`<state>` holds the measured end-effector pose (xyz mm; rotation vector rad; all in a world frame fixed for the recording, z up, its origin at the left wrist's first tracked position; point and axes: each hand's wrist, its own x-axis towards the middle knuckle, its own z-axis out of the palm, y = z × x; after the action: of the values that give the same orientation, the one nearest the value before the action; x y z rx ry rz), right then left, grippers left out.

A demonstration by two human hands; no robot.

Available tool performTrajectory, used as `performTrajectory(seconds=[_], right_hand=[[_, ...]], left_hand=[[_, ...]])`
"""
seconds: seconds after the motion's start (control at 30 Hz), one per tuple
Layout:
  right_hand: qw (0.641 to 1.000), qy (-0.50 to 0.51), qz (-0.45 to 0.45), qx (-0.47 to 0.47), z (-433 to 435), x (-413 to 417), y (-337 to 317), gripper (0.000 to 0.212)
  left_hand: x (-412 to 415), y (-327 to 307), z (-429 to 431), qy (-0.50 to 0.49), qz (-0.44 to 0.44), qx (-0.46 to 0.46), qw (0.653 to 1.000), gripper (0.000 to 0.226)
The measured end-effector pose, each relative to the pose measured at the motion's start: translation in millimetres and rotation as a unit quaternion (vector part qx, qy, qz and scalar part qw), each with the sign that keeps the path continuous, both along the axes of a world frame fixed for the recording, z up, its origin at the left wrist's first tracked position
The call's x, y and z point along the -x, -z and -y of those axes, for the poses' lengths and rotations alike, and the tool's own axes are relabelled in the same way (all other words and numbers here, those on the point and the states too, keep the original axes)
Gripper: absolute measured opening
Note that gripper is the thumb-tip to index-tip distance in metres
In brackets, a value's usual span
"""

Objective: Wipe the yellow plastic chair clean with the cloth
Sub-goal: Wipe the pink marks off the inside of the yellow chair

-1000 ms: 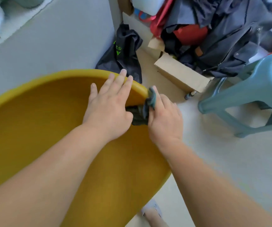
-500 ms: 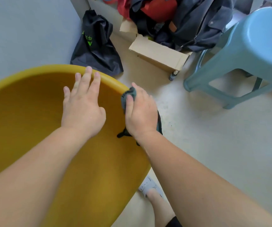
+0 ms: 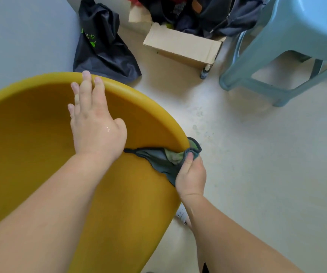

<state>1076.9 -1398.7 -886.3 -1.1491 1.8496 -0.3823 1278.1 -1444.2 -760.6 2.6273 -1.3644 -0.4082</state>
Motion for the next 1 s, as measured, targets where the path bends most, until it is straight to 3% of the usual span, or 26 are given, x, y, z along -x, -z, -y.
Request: performTrajectory(seconds=[0.07,0.13,0.27,0.43,0.7,0.87,1.0], right_hand=[[0.999,0.033,0.026,0.014,4.3,-10.3,-3.5,0.03],[0.996,0.015,0.026,0.084,21.7,-28.7,-15.1,0.036],[0.966,-0.11,-0.037,0.23,66.2,-69.7,-45.9,0.043],[0.907,-0.245,-0.131,0.317,96.8,-124.3,-68.2,0.048],[0.829,-0.413,-0.165,0.338,106.0,-255.8,-103.6,0.049],[0.729,-0.601,-0.081,0.319,39.1,-352.7,-116.8,0.049],[0.68,-0.686,0.008,0.259,-36.0,-394.4,-125.4,0.045]], left_hand=[[-0.6,0.8,-0.8,0.002,-0.003,0.0,1.0,0.088],[-2.8,-0.9,-2.2,0.007,-0.011,-0.005,1.0,0.088],[-17.6,-12.3,-5.2,0.047,-0.033,-0.023,0.998,0.085],[-58.7,-31.2,-27.1,0.085,-0.006,-0.063,0.994,0.085],[-138.4,-53.5,-140.0,-0.089,0.029,-0.098,0.991,0.082],[-178.8,-62.4,-241.8,-0.196,0.062,-0.148,0.967,0.084],[-198.0,-70.5,-332.0,-0.28,0.091,-0.219,0.93,0.09]])
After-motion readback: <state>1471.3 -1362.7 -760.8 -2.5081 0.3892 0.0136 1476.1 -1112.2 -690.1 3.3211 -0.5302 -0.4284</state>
